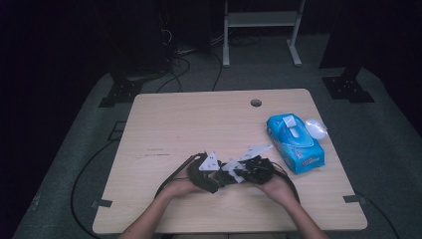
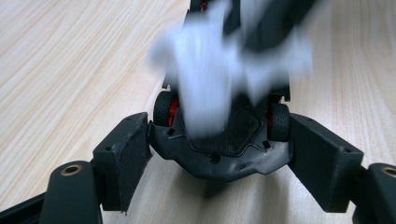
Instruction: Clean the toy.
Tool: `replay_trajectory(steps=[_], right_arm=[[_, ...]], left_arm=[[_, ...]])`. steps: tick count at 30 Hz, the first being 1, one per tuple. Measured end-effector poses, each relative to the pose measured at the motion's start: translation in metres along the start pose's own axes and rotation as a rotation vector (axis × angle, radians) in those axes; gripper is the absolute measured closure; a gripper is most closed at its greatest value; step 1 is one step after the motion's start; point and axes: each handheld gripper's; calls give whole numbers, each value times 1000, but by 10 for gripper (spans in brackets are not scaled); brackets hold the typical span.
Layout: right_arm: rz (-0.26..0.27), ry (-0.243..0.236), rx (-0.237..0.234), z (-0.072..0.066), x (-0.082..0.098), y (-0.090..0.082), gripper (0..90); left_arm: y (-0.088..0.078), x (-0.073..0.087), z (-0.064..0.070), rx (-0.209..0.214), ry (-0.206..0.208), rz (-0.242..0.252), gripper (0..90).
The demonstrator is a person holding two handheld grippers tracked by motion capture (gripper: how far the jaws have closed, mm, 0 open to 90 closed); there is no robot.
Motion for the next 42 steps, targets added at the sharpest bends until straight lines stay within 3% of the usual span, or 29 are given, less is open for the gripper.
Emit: replay_trajectory(steps=[1, 3, 6, 10, 14, 18, 21, 24, 27, 32, 33, 36, 39, 42], right_arm=[[-14, -43, -32, -13, -10, 13, 831], [-20, -60, -72, -22, -18, 22, 831], [-37, -98, -64, -29, -26, 33, 831], [-18, -62, -34, -18, -23, 30, 831], [-16, -24, 25, 4, -12, 17, 831], [-7, 75, 57, 27, 4, 2, 832], [1, 69, 64, 26, 7, 1, 832], [4, 46, 42, 16, 2, 5, 832], [8, -13, -6, 0, -8, 15, 832], [-27, -84, -98, -22, -27, 30, 831], [-40, -108, -98, -26, -30, 33, 831], [-61, -127, -137, -27, -32, 34, 832], [-59, -95, -173, -20, -29, 31, 831], [-60, -95, -166, -18, -30, 32, 831]], left_arm=[[1, 1, 1, -6, 20, -30, 240], [2, 3, 0, -4, 10, -29, 240], [3, 6, 1, -3, 6, -31, 241], [1, 5, 0, -7, 12, -29, 241], [1, 5, 0, -4, 4, -20, 241], [-1, 3, -1, 4, 3, -5, 241], [0, 2, -1, 1, 8, -13, 241], [0, 3, -1, 3, 4, -14, 241], [0, 2, 0, -1, 4, -13, 241], [1, 2, 2, -6, 7, -25, 241], [2, 3, 2, -7, 5, -25, 241], [0, 5, 0, 1, 5, -22, 241], [0, 3, 0, -3, 10, -15, 241], [1, 3, 0, -1, 3, -14, 241]])
Point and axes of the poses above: each handheld gripper's, and its own axes: y roughly forward along the jaws, x roughly out of its underside, z roughly to its right, and after that the axes turned 8 degrees about x, right-handed
